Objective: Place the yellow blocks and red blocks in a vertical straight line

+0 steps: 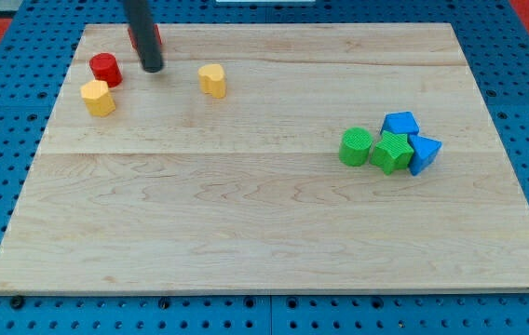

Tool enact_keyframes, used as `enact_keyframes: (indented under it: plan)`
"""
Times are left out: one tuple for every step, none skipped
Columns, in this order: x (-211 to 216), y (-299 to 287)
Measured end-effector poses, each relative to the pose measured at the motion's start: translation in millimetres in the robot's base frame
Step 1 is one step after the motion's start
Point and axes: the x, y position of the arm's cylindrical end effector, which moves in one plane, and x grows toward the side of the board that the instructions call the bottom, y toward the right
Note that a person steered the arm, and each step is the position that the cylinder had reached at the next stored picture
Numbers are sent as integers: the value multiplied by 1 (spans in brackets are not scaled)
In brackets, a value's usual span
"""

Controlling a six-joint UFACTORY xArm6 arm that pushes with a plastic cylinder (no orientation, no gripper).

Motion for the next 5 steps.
enact_keyframes:
  plan:
    - [0, 70]
    - [27, 84]
    - [67, 70]
    - [86, 45]
    - [92, 40]
